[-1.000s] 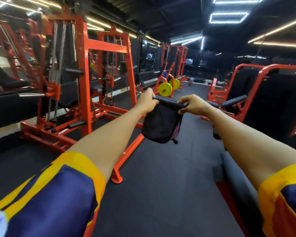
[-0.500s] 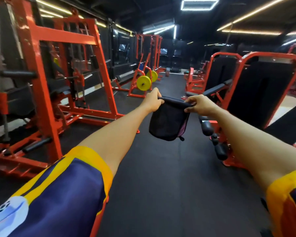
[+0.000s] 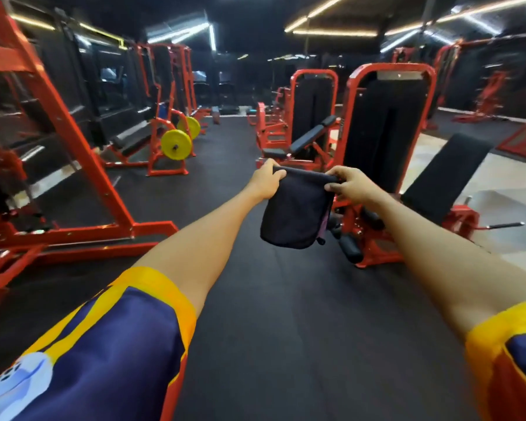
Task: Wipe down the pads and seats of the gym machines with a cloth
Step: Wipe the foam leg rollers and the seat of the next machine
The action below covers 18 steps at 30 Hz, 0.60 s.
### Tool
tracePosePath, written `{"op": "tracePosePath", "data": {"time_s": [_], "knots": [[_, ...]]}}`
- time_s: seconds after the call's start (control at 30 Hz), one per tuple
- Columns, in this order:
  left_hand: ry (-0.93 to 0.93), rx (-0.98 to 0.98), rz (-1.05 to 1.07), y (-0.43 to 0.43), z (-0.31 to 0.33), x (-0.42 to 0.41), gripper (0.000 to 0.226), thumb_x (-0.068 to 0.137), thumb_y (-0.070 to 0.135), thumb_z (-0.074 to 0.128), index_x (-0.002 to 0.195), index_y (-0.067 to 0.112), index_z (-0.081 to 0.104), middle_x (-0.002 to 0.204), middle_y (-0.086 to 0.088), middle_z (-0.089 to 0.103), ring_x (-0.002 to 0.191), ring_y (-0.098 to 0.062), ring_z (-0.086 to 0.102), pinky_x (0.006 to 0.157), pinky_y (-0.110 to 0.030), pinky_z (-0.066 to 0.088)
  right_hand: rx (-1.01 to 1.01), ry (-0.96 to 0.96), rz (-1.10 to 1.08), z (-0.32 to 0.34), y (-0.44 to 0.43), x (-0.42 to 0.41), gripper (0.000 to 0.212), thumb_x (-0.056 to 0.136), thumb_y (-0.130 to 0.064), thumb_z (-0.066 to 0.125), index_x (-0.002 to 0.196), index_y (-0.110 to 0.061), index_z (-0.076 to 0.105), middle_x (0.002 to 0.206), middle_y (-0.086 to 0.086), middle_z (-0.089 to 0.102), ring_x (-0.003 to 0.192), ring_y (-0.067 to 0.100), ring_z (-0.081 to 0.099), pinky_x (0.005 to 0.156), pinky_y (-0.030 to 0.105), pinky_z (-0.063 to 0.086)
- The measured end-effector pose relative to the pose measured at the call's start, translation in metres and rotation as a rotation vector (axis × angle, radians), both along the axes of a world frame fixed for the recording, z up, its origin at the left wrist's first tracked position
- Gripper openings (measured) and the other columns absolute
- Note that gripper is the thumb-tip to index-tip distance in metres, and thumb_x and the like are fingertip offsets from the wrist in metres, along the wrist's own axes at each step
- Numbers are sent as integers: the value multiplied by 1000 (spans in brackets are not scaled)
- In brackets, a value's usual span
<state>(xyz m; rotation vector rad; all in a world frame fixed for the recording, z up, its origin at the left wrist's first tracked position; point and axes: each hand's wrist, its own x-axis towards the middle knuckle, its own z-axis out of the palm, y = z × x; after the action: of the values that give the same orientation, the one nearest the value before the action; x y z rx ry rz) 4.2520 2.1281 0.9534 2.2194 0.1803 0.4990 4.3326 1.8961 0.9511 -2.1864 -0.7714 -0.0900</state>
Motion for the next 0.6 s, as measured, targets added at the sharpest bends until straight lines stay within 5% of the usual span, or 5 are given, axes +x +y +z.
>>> {"op": "tracePosePath", "data": {"time_s": [0.17, 0.3, 0.47, 0.6], "knots": [[44, -105, -81, -13, -35, 91, 10, 105, 24, 41, 102, 15, 44, 90, -4, 56, 85, -23, 49, 75, -38, 38, 76, 51, -202, -37, 3, 58, 16, 95, -7, 63, 109, -14, 59, 86, -3, 59, 71, 7, 48, 64, 22, 41], [96, -171, -117, -29, -75, 170, 12, 106, 26, 41, 105, 16, 45, 98, -7, 59, 87, -23, 52, 72, -36, 39, 121, 173, -236, -82, -14, 125, 20, 96, -5, 62, 104, -21, 54, 91, -2, 60, 78, 13, 56, 68, 30, 47], [169, -345, -119, -65, -124, 269, 12, 106, 26, 39, 106, 14, 43, 112, -18, 57, 85, -21, 50, 68, -34, 40, 318, 297, -379, -139, -29, 214, 34, 97, -1, 60, 116, -18, 38, 95, 5, 52, 80, 13, 51, 69, 25, 44], [197, -470, -102, -97, -147, 327, 14, 107, 23, 39, 114, 12, 45, 108, -13, 55, 92, -21, 51, 65, -32, 40, 433, 423, -503, -188, -31, 279, 44, 93, -13, 70, 118, -20, 34, 101, 15, 56, 91, 24, 56, 82, 37, 50]]}}
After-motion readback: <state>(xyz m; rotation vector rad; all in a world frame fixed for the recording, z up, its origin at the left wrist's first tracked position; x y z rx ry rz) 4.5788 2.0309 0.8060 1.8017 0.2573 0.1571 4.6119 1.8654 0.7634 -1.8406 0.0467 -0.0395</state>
